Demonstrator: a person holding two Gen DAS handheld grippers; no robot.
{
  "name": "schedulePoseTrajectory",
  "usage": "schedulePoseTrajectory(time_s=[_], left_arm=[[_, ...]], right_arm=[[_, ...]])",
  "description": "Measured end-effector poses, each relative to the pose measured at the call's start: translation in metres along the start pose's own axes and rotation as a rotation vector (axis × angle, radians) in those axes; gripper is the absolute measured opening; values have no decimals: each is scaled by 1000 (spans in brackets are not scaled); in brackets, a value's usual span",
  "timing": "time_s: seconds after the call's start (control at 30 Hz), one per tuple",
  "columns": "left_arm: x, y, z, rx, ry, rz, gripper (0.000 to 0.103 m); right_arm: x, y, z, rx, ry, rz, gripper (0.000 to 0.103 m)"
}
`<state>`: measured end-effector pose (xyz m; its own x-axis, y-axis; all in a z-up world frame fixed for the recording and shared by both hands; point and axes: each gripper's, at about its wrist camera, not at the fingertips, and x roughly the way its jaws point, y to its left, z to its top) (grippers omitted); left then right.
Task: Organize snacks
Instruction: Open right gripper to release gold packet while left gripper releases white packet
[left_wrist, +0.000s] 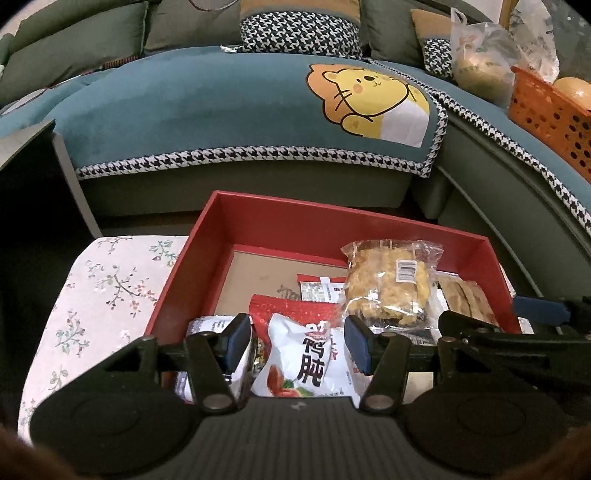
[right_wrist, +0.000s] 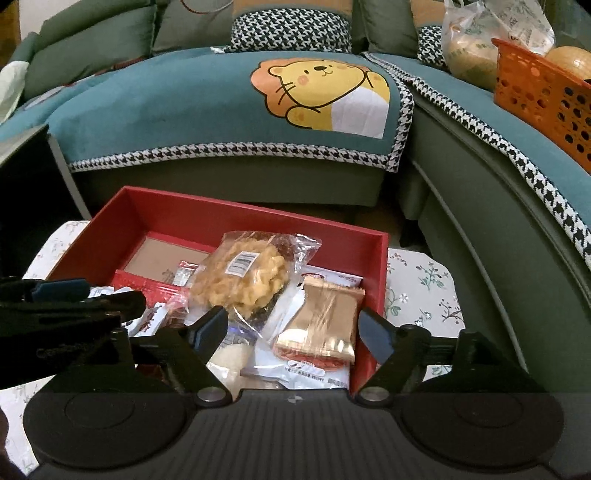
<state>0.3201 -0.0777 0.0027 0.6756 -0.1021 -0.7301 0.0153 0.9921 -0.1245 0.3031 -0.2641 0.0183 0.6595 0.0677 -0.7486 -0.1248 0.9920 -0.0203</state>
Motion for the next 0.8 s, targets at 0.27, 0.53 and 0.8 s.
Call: schedulePoseTrajectory(time_s=[0.27, 0.53, 0.8], left_arm=[[-10, 1, -4, -5, -5, 0, 68], [-19, 4, -6, -16, -10, -5, 68], [-31, 11, -11, -41, -15, 2, 68]], right_arm=[[-13, 0, 1, 7, -28, 2, 83], [-20, 2, 0, -1, -18, 13, 84], [-39, 1, -2, 2, -35, -1, 85]])
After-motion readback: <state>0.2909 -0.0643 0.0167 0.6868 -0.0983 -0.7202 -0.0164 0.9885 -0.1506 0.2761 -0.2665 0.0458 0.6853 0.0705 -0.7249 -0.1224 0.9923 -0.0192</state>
